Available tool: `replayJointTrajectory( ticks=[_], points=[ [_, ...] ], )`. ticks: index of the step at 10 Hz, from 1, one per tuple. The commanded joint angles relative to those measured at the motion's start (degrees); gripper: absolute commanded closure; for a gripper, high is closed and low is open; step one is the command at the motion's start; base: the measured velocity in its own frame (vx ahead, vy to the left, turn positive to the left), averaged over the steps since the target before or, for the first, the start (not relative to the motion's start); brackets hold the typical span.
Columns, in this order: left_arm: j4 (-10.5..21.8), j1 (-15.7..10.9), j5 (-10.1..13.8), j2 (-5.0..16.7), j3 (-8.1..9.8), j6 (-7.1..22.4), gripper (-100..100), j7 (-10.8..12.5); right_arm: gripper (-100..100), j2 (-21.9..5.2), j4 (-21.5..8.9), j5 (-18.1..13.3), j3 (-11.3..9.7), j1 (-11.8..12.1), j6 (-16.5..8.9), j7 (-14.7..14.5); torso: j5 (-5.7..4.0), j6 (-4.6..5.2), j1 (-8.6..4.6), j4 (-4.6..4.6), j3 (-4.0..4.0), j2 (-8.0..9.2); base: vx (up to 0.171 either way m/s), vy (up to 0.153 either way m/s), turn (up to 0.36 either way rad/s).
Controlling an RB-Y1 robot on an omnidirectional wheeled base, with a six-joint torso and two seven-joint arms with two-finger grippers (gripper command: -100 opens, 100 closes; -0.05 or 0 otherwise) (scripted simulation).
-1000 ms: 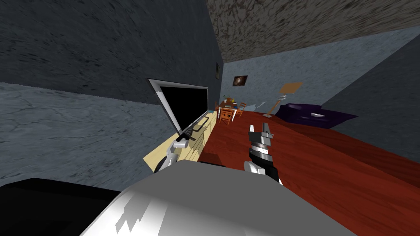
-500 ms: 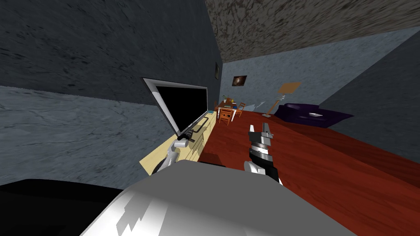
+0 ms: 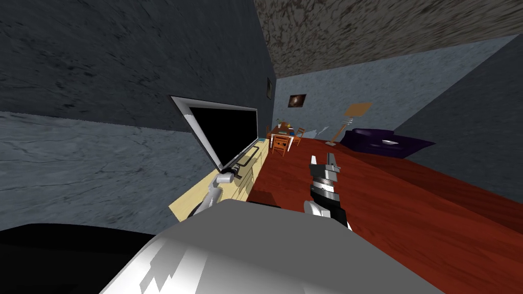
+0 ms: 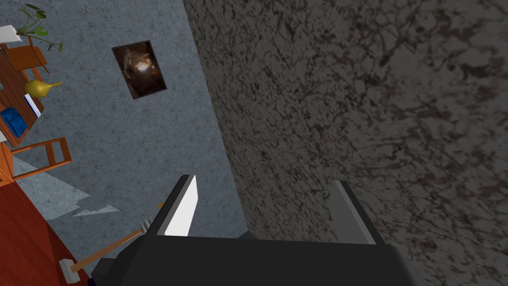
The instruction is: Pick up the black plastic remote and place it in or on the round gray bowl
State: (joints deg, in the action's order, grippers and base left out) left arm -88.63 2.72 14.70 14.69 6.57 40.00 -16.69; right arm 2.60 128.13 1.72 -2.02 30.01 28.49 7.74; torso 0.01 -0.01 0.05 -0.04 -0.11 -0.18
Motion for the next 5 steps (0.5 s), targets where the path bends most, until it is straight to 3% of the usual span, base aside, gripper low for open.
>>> replayJointTrajectory(
  ticks=[1, 4, 5],
  points=[
    [2.86, -1.22, 1.33, 1.01, 0.24, 2.86, -100, -1.25, 0, 0.0, 0.0, 0.0, 0.0, 0.0, 0.0, 0.0, 0.0, 0.0, 0.0, 0.0, 0.0, 0.0, 0.056, 0.01, -0.054],
    [5.11, -1.94, 2.33, 1.8, 0.4, 7.67, -100, -2.31, 0, 0.0, 0.0, 0.0, 0.0, 0.0, 0.0, 0.0, 0.0, 0.01, -0.01, -0.01, -0.02, -0.04, 0.051, 0.009, -0.032],
    [7.19, -2.59, 3.31, 2.59, 0.53, 9.45, -100, -3.35, 0, 0.0, 0.0, 0.0, 0.0, 0.0, 0.0, 0.0, 0.0, 0.0, -0.01, 0.0, 0.0, 0.0, 0.067, 0.012, -0.053]
  ],
)
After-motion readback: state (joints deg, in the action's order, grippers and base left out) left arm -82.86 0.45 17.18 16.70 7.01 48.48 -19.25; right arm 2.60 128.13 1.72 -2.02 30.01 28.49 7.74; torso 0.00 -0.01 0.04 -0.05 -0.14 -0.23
